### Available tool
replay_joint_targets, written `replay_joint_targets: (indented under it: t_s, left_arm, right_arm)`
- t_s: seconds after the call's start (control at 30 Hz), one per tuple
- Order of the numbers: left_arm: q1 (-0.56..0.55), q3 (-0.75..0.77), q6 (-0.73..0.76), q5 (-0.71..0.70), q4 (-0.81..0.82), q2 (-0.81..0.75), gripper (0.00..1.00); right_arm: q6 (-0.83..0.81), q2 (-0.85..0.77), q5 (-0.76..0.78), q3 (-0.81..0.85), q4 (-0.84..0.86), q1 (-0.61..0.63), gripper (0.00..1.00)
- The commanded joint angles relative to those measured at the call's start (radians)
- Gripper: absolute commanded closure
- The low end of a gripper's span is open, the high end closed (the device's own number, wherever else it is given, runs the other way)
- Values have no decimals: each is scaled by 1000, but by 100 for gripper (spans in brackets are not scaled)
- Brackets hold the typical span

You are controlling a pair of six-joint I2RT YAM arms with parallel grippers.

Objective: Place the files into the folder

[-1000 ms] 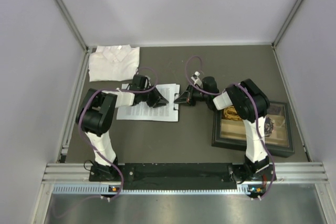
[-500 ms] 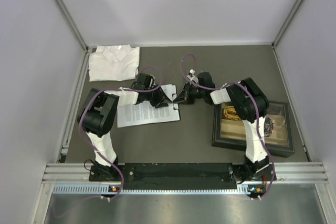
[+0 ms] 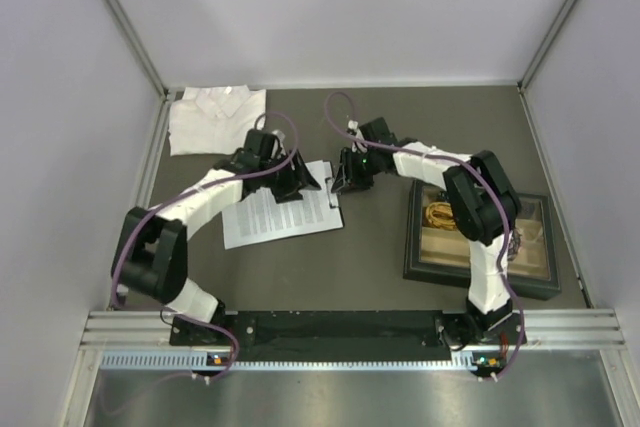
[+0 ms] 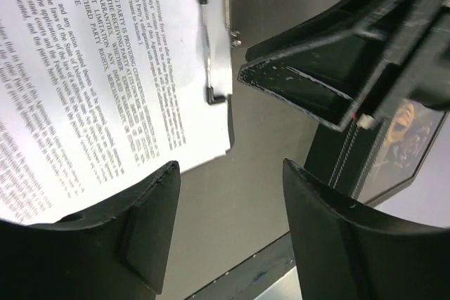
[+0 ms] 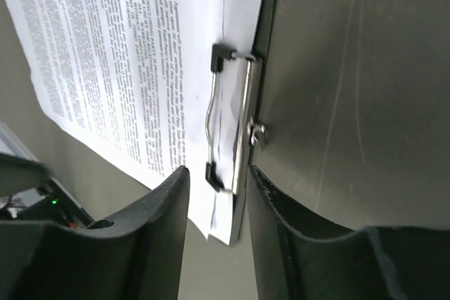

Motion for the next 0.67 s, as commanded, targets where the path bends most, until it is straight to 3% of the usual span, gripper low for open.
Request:
replay_joint_targets:
  t_s: [0.0,0.07,0.23,0.3,0.37,0.53,0.63]
  left_arm:
    - [8,29,95,-58,-116,-191,29]
    - [8,25,114,-43,-163,-277,25]
    - [6,116,137,2,-260,-462,17]
    - [8,172,143,-18,-281,-504,14]
    - [8,222,160,-44,-326,-543,11]
    - [8,378,175,-52,-399,-566,10]
    - [8,421,168,-46,-419,-581,10]
  right_arm:
    - [-104,-158,153,87,-204,47,59]
    - [-152,-215,271,112,-311,67,55]
    - [-212,-486,478,51,-441,120,33]
    - [-226,-651,544,8,-456,127,22]
    - [-248,-764,560,-9,-468,132,1]
    - [-242,-1075,630,-18,-481,132,1]
    - [-255,-1157,665,25,-516,130,1]
